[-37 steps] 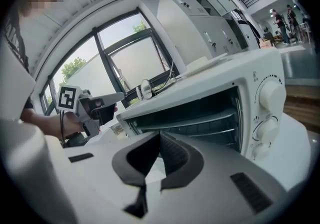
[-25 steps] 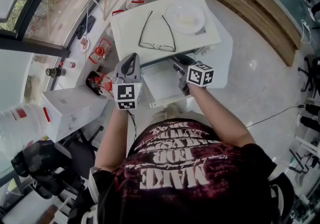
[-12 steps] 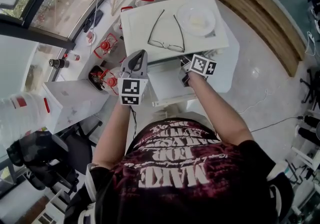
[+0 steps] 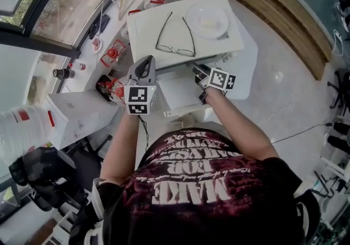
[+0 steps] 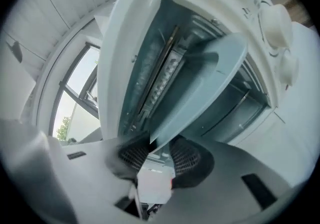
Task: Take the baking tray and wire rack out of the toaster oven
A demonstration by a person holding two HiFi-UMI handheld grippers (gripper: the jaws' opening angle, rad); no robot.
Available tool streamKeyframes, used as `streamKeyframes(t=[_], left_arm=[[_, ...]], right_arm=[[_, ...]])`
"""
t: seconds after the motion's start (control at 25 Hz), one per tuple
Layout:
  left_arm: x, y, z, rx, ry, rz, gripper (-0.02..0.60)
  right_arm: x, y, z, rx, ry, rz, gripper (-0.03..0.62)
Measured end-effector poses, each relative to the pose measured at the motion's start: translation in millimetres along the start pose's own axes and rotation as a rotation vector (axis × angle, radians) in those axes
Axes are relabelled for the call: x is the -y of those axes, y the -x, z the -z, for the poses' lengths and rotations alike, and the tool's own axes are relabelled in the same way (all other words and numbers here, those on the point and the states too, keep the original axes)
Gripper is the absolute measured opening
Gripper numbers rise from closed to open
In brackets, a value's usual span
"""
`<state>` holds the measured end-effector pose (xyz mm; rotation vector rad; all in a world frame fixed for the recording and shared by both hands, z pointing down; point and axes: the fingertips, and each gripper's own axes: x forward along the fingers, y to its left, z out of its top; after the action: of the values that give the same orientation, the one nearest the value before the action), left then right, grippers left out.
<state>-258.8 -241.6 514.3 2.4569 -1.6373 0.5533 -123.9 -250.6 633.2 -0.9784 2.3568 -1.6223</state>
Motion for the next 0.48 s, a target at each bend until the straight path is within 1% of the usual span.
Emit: streamKeyframes(t=[0.24, 0.36, 0.4, 0.48], left_arm=[[2, 0, 0, 0.008, -0.011, -0.008, 0.006], [2, 0, 0, 0.013, -0.014, -0.008, 0.006], [2, 1, 0, 0.013, -0.015, -0.008, 0.006], [2, 1, 1, 0.009, -0.014, -0.007, 0.006]], right_arm=[[-3, 26, 21, -0.018, -0.033, -0.010, 0.121], [-2, 32, 24, 0.004, -0.031, -0.012, 0.121], [-1, 32, 23, 0.013, -0.034, -0.010, 0.138], [2, 29, 22, 0.026, -0.058, -0.010, 0.233]])
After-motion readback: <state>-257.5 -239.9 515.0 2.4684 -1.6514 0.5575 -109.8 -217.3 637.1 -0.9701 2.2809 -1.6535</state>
